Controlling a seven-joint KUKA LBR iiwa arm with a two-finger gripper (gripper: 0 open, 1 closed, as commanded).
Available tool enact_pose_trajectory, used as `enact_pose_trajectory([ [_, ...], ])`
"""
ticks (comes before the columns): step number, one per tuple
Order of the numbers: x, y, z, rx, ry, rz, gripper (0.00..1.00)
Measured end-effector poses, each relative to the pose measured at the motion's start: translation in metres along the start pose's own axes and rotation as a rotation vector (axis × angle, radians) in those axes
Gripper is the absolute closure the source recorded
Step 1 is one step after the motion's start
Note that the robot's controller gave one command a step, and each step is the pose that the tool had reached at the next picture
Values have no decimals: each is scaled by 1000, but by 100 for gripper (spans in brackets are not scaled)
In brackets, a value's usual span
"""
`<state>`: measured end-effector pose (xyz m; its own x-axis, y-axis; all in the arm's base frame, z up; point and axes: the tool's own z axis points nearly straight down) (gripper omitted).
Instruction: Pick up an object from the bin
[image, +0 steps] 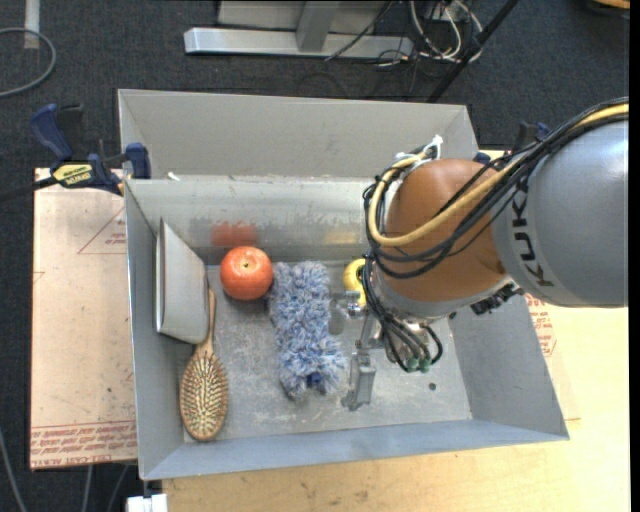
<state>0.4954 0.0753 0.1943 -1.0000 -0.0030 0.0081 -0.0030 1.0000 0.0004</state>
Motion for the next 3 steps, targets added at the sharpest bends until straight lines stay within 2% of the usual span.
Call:
enact_pose_trajectory([
  [1,-2,0,-4,-1,-8,2,0],
  [2,-9,2,40,-1,-14,-45,0],
  [3,-12,17,123,-2,-7,-62,100],
])
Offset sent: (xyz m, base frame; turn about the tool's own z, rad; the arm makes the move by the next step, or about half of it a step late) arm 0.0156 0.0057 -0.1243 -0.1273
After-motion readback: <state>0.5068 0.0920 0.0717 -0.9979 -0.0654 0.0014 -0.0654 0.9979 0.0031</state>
